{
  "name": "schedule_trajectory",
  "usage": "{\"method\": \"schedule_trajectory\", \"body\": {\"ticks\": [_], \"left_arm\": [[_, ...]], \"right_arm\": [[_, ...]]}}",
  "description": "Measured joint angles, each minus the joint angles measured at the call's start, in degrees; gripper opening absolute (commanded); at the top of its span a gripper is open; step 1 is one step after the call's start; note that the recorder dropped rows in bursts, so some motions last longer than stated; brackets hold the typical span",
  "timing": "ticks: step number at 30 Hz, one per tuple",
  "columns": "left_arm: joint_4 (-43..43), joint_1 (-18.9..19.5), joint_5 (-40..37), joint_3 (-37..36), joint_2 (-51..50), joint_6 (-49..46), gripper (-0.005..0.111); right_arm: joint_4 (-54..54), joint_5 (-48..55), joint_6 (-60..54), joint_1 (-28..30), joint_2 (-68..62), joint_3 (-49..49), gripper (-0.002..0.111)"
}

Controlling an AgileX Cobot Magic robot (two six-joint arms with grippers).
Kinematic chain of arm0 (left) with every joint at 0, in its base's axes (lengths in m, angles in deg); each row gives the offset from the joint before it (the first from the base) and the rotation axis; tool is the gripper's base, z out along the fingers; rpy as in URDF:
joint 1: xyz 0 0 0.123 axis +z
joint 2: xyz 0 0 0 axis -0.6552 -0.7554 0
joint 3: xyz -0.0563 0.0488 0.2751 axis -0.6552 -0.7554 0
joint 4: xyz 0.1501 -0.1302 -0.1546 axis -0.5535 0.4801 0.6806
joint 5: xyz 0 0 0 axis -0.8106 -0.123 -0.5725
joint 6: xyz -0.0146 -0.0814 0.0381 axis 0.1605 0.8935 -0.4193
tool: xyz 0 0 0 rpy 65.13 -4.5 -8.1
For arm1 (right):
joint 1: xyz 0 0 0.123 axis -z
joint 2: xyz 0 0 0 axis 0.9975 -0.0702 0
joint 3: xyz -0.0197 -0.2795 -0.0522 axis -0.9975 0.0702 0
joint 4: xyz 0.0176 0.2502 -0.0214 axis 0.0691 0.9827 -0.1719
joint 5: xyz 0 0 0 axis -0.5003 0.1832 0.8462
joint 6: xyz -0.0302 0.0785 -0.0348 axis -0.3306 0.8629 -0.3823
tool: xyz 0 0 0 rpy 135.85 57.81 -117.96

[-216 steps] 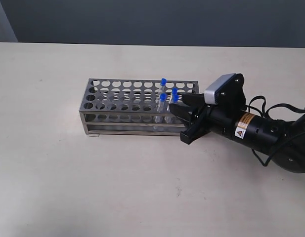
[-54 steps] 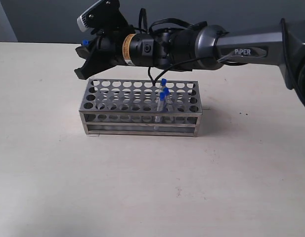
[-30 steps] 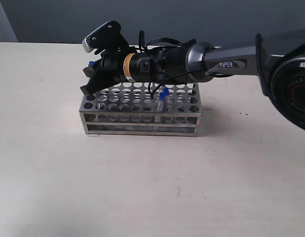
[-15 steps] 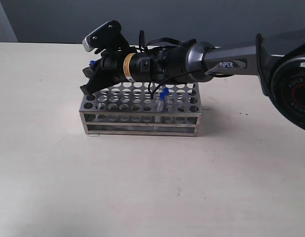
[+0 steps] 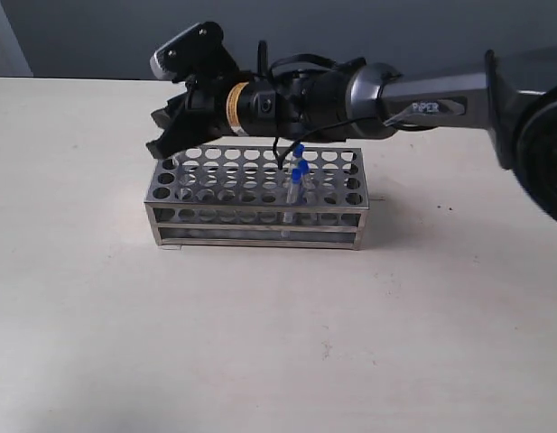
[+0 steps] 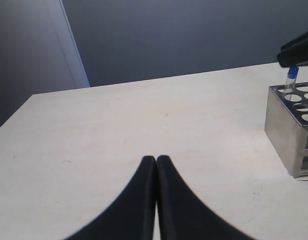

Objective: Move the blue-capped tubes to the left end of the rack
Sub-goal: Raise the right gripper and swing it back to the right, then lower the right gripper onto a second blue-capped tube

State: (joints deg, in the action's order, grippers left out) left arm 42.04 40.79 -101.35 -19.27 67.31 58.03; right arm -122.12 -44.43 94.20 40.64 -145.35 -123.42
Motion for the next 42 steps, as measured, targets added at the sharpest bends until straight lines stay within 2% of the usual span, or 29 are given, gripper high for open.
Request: {"method": "schedule_trajectory", "body": {"ticks": [8,12,22,28,33,36,42], "left_arm": [[0.00,0.00,0.00,0.00,0.00,0.00,0.000],[0.00,0.00,0.00,0.00,0.00,0.00,0.000],[0.00,0.00,0.00,0.00,0.00,0.00,0.000],[0.00,0.00,0.00,0.00,0.00,0.00,0.000],[0.00,0.00,0.00,0.00,0.00,0.00,0.000],[0.00,0.00,0.00,0.00,0.00,0.00,0.000],[0.00,0.00,0.00,0.00,0.00,0.00,0.000]], "right_arm": [[0.00,6.09,-1.07,3.22,16.65,5.07,0.026],[0.00,6.74,-2.87,5.49,24.81,14.15,0.022],[3.29,1.76,-5.47,11.11,37.16,38.36,0.023],[6.09,-3.08,-7.56,14.21,38.52,44.64,0.037],[11.32,-6.90,-15.81,14.69,34.07,45.66,0.037],[21.49,-11.05,-24.68,14.69,28.64,45.66,0.037],[27.99,-17.76,-28.98,14.69,23.96,45.66,0.037]]}}
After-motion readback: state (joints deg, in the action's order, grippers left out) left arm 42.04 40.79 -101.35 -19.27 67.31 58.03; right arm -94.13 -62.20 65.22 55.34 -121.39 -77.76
